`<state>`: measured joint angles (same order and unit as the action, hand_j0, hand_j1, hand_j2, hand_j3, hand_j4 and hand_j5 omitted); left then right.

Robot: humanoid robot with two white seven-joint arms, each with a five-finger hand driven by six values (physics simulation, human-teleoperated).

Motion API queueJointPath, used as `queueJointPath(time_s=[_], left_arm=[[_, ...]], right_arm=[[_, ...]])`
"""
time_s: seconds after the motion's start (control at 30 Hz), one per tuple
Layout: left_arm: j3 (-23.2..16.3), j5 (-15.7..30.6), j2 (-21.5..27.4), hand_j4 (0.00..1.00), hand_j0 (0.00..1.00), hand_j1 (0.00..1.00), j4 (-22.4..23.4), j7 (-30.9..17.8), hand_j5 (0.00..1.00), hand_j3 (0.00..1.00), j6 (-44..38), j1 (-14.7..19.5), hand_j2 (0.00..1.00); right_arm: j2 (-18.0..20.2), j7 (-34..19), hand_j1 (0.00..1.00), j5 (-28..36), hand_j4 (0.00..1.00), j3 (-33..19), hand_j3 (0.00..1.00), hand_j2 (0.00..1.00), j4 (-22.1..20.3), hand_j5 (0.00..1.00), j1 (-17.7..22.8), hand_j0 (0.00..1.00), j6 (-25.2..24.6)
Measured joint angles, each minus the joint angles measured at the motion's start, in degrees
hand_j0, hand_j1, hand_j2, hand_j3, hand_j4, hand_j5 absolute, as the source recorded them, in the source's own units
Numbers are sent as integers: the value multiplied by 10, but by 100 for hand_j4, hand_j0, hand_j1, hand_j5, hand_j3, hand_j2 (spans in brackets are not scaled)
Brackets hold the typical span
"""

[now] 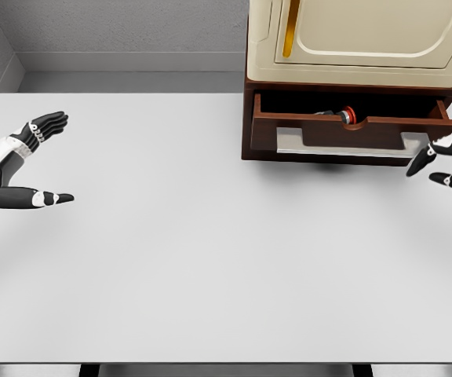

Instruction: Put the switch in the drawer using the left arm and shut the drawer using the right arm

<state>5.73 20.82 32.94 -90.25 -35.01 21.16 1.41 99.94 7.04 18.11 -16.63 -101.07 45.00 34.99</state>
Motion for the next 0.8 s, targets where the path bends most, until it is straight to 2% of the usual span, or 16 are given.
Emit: queueJointPath(time_s=[0.33, 0.43, 0.63, 0.8], left_arm=[[1, -1, -2, 100, 100, 100, 0, 0, 100, 100, 0, 0, 100], [1, -1, -2, 100, 100, 100, 0, 0, 100, 100, 0, -1, 100], [1, -1, -2, 100, 100, 100, 0, 0, 100, 100, -1, 0, 100], [1, -2, -2, 100, 100, 100, 0, 0, 100, 100, 0, 0, 100]], right_arm=[[0, 19, 54, 1, 54, -23, 54, 54, 5, 54, 0, 54, 0], [0, 20, 61, 1, 61, -29, 61, 61, 9, 61, 0, 61, 0], [0, 19, 60, 2, 60, -111, 60, 60, 16, 60, 0, 60, 0], [0, 15, 59, -17, 59, -127, 59, 59, 12, 59, 0, 59, 0]])
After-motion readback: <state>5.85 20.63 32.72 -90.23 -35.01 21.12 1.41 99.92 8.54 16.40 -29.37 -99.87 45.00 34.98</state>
